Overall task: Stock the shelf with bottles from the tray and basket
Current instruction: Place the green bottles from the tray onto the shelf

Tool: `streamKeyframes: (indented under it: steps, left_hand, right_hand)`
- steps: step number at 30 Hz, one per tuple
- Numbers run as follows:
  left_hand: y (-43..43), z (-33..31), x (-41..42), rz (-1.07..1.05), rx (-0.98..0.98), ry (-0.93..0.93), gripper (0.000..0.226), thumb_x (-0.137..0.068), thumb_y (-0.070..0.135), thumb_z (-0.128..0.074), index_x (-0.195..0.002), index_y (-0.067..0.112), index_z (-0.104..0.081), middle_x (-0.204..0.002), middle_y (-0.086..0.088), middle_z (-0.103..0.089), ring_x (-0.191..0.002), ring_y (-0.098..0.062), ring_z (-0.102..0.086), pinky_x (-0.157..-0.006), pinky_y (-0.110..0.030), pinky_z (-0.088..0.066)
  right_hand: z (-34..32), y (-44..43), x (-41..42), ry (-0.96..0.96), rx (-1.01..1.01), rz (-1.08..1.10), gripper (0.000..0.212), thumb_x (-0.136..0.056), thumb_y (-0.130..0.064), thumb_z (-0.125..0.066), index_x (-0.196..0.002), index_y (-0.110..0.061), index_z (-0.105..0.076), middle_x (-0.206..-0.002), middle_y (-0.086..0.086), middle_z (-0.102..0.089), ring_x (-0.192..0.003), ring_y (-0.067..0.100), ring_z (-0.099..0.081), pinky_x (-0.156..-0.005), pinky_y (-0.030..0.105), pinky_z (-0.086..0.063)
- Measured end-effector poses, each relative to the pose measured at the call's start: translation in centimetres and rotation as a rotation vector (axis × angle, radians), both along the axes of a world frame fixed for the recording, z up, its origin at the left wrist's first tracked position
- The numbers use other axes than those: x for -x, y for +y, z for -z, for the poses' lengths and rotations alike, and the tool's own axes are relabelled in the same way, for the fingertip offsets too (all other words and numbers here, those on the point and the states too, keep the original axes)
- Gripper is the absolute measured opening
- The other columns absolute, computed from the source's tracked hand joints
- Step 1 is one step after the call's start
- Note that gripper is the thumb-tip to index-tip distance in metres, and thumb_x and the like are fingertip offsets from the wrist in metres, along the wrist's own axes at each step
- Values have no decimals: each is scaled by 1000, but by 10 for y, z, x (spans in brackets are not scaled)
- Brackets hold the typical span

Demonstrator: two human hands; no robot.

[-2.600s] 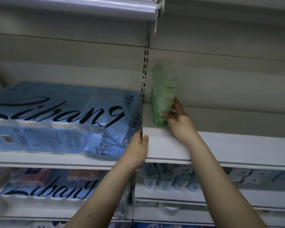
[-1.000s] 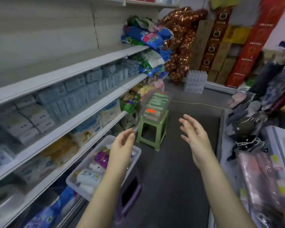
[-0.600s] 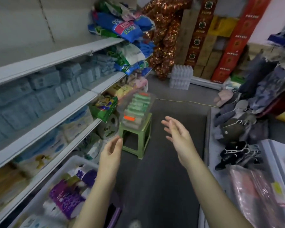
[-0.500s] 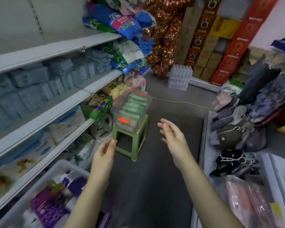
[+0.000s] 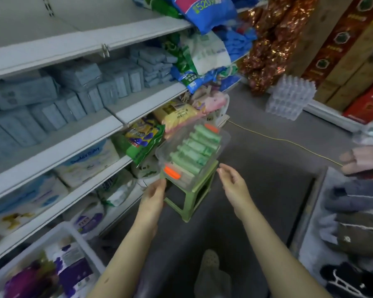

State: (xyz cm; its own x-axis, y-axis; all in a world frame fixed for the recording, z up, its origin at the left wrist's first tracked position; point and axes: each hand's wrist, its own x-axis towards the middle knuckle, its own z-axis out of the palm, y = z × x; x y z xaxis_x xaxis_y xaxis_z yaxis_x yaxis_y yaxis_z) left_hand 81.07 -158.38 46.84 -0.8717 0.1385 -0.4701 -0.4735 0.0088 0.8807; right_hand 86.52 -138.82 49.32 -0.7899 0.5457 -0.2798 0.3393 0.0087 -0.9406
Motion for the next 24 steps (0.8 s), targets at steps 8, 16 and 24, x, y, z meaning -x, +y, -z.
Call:
streamKeyframes:
  steps: [8, 16, 24]
  left_hand:
    - [83, 43, 75, -204, 16, -173, 22, -97, 49, -45, -95, 33, -60, -105, 12, -59, -98, -13, -55, -82, -33, -44]
    - [120, 109, 128, -355, -31, -450, 36, -100, 43, -43, -125, 18, -51, -123, -2, -50, -111, -18, -49, -91, -34, -39]
    - [136, 196, 179, -458, -120, -684, 100, -54, 92, -57, -125, 22, -60, -118, -6, -67, -102, -20, -65, -82, -38, -54]
  right_hand:
    - [50, 86, 125, -211, 11, -259, 44, -99, -33, -53, -139, -17, -48, -136, -3, -51, -121, 9, -46, -95, 22, -33]
    - [112, 99, 208, -419, 12, -525, 53, -102, -33, -45, -151, -25, -28, -136, -7, -40, -122, 3, -38, -98, 22, -31]
    - [205, 96, 261, -515, -250, -653, 48, -97, -17, -56, -142, -4, -44, -140, 15, -52, -125, 26, -53, -100, 30, -40]
